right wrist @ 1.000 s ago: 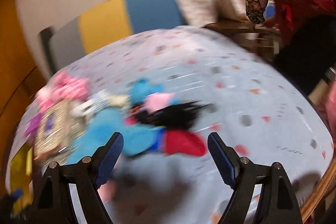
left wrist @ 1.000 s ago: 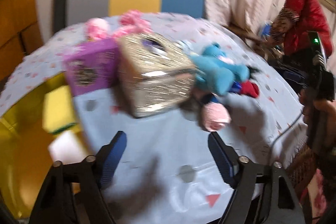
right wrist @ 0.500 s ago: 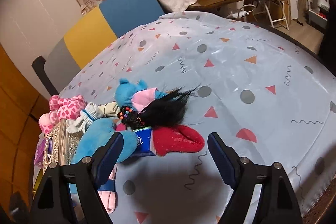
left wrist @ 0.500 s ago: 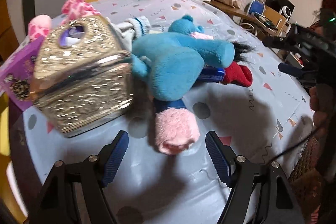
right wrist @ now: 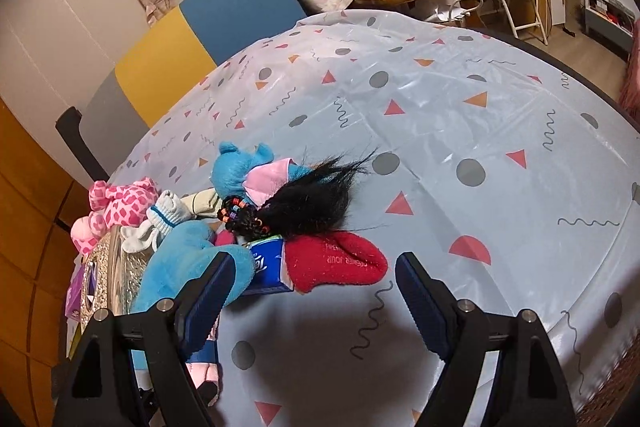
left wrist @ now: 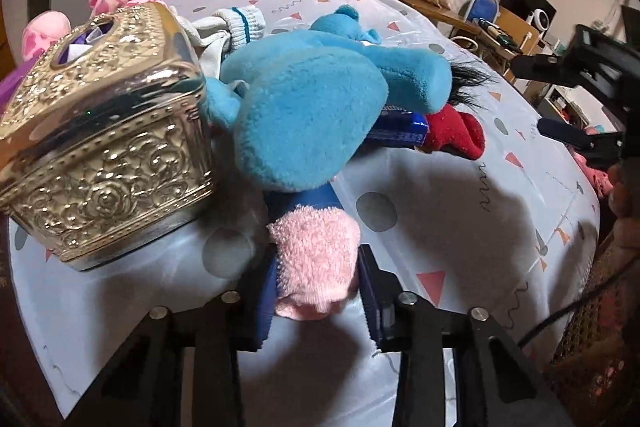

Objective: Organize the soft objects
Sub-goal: 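Grasp the pink rolled towel with the left tool, then lift the pink towel with the left tool while the right tool grasps the beige knit glove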

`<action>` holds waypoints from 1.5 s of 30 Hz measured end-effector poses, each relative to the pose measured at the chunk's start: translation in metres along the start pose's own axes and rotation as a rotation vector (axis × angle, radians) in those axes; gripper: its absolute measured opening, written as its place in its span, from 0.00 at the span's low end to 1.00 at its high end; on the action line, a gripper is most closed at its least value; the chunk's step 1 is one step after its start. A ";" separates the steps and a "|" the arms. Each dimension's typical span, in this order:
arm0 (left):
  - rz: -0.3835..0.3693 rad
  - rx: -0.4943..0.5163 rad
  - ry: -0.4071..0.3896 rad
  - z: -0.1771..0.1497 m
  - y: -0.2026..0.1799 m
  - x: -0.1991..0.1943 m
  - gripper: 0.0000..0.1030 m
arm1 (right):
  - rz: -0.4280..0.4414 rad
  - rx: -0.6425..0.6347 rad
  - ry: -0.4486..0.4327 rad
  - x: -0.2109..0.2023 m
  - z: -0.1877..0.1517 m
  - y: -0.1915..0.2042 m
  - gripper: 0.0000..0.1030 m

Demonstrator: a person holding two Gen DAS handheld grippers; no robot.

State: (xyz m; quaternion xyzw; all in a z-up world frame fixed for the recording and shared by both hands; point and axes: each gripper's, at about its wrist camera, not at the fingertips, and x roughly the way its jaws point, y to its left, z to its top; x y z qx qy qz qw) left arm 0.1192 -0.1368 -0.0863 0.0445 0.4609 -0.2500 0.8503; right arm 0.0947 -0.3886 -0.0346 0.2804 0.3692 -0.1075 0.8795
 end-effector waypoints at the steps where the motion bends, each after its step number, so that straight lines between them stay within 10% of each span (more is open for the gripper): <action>1: -0.003 0.007 0.000 -0.003 0.001 -0.003 0.34 | -0.003 -0.004 0.003 0.001 0.000 0.001 0.82; 14: -0.026 -0.016 0.006 -0.076 0.042 -0.063 0.36 | -0.037 -0.019 0.029 0.006 -0.003 0.004 0.82; 25: 0.011 -0.021 -0.028 -0.060 0.043 -0.075 0.62 | -0.039 -0.013 0.037 0.007 -0.004 0.004 0.82; 29: 0.045 0.029 -0.022 -0.045 0.034 -0.055 0.62 | -0.036 -0.004 0.041 0.008 -0.004 0.003 0.82; 31: 0.073 0.036 0.009 -0.046 0.033 -0.037 0.37 | -0.038 -0.006 0.041 0.008 -0.004 0.003 0.82; 39: 0.076 0.044 -0.052 -0.061 0.038 -0.030 0.37 | 0.018 -0.033 0.063 0.009 -0.006 0.011 0.82; 45: 0.087 0.059 -0.091 -0.067 0.036 -0.028 0.37 | 0.236 -0.070 0.186 0.035 0.004 0.062 0.81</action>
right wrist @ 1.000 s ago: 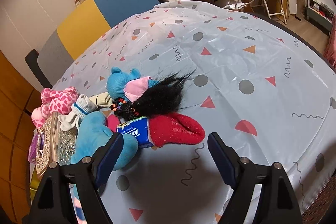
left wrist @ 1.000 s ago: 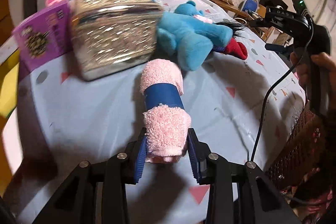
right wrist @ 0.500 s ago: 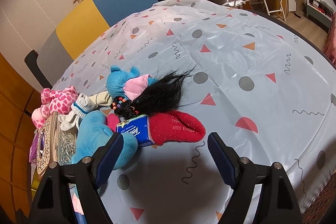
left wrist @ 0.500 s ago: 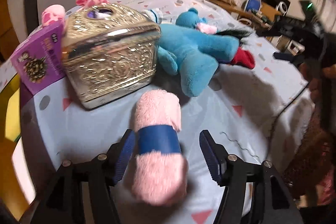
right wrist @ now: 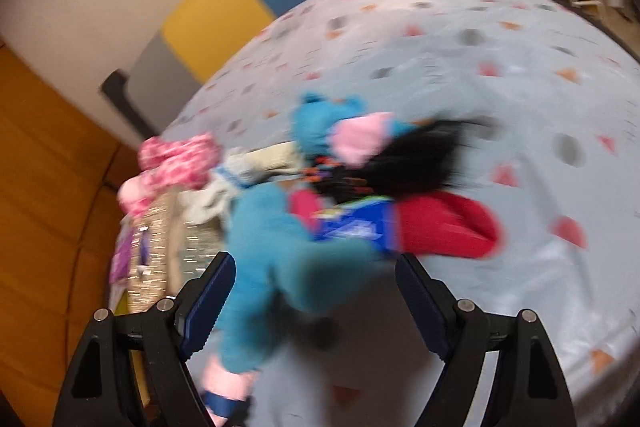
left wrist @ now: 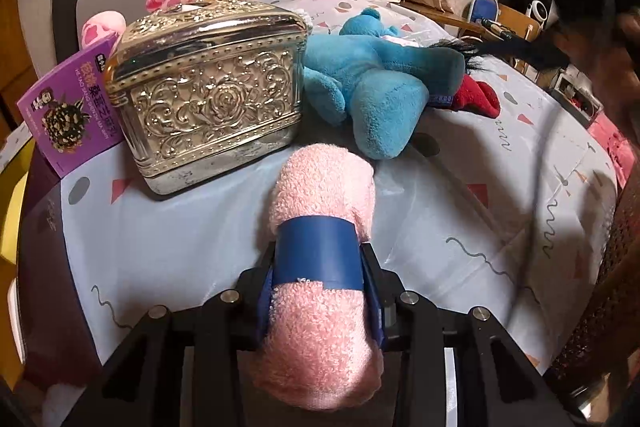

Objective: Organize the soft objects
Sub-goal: 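Lift the pink towel with the left tool while the right tool grasps the beige knit glove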

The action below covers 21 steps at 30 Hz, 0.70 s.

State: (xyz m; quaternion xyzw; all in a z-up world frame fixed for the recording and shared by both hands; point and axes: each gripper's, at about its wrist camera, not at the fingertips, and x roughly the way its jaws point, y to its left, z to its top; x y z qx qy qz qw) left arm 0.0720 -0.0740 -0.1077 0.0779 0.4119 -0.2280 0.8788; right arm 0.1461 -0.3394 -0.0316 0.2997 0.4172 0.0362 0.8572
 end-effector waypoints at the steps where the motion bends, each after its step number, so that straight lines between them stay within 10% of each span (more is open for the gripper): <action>1: -0.005 -0.002 -0.002 0.000 0.001 0.000 0.37 | 0.022 -0.013 0.019 0.008 0.005 0.010 0.81; 10: -0.062 -0.034 -0.029 -0.008 0.015 -0.005 0.37 | 0.113 0.042 0.201 0.121 0.053 0.070 0.82; 21: -0.095 -0.072 -0.034 -0.010 0.023 -0.009 0.38 | 0.112 -0.016 0.200 0.182 0.075 0.107 0.89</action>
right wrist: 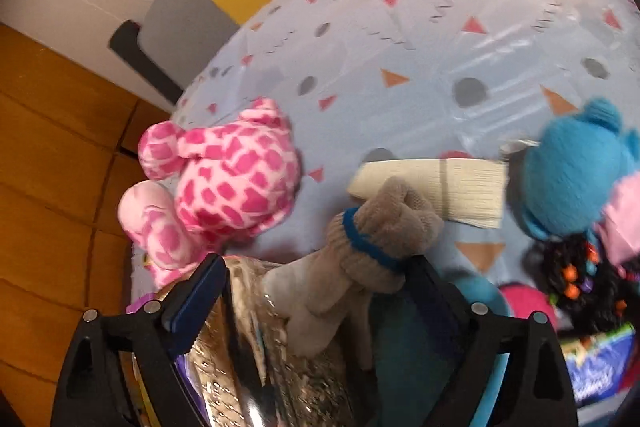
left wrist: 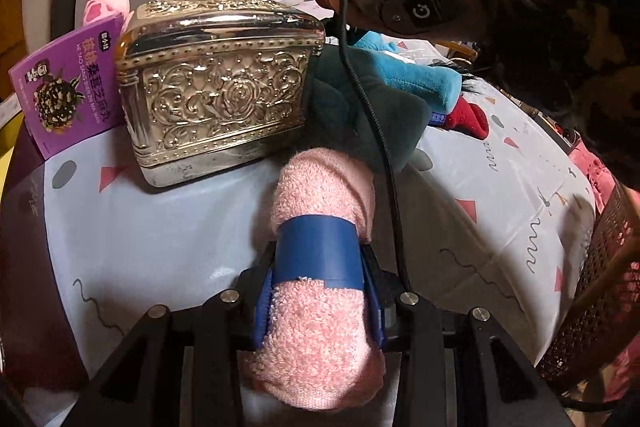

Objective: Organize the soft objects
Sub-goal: 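Lift the pink towel with the left tool while the right tool grasps the beige knit glove, then carry the pink towel into the gold tray while the right tool holds the beige glove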

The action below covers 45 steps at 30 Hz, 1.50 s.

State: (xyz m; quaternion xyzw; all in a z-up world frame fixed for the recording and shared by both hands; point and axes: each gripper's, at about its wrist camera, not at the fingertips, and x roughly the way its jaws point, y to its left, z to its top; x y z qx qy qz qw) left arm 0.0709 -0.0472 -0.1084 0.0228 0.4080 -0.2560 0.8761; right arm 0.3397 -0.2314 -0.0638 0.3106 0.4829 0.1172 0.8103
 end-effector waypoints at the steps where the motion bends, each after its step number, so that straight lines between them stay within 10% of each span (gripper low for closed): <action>1: -0.001 -0.002 0.000 0.001 0.000 0.001 0.38 | 0.026 0.006 0.012 0.002 0.001 -0.002 0.86; 6: -0.003 -0.012 0.002 0.003 -0.001 0.003 0.39 | 0.067 0.065 0.010 -0.002 0.003 -0.014 0.44; 12: 0.002 -0.014 0.000 0.003 -0.003 0.003 0.39 | 0.056 0.164 0.026 -0.002 -0.001 -0.041 0.47; 17: 0.001 -0.016 -0.002 0.002 -0.002 0.004 0.39 | 0.068 0.188 0.011 0.002 0.005 -0.035 0.75; 21: 0.018 0.008 -0.006 0.001 -0.005 0.004 0.39 | -0.024 0.215 0.018 0.020 0.016 -0.031 0.78; 24: 0.012 0.006 -0.004 0.002 -0.004 0.004 0.39 | -0.087 0.210 0.017 0.027 0.023 -0.035 0.42; 38: 0.026 0.012 -0.011 0.002 -0.007 0.007 0.39 | 0.013 -0.024 -0.173 -0.135 -0.007 -0.046 0.38; 45: 0.042 0.013 -0.007 0.003 -0.011 0.008 0.38 | -0.070 -0.222 0.013 -0.201 -0.060 -0.054 0.38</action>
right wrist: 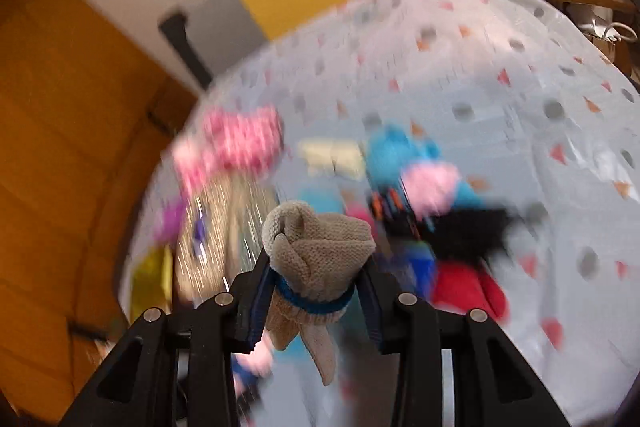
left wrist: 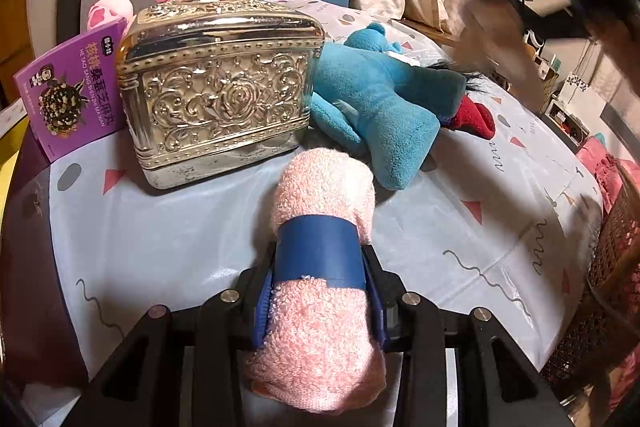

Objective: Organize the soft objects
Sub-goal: 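Carry the pink towel into the gold tray while the right tool holds the beige glove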

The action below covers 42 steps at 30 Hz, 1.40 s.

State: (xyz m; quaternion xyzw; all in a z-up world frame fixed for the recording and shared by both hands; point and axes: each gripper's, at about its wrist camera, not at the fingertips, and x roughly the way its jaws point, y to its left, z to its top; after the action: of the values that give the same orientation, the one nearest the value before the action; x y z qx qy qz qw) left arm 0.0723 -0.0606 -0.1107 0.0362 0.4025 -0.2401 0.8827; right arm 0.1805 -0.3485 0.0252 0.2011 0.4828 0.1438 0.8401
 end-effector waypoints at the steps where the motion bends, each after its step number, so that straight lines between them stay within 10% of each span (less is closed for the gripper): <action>1: 0.004 -0.002 0.004 0.001 -0.001 0.000 0.37 | -0.041 -0.013 0.058 0.004 -0.011 -0.001 0.38; 9: -0.002 -0.060 0.051 0.008 -0.001 -0.010 0.33 | -0.267 0.076 0.292 0.096 -0.086 -0.034 0.38; 25: 0.012 -0.125 -0.048 0.024 0.002 -0.076 0.34 | -0.425 -0.096 0.213 0.118 -0.105 0.003 0.45; 42: 0.282 -0.539 -0.138 0.023 0.172 -0.173 0.34 | -0.447 -0.133 0.197 0.120 -0.114 0.023 0.44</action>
State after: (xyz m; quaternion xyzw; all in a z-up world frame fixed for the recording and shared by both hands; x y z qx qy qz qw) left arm 0.0687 0.1531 0.0083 -0.1602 0.3816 -0.0019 0.9103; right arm 0.1394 -0.2533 -0.1055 0.0185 0.5842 0.0046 0.8114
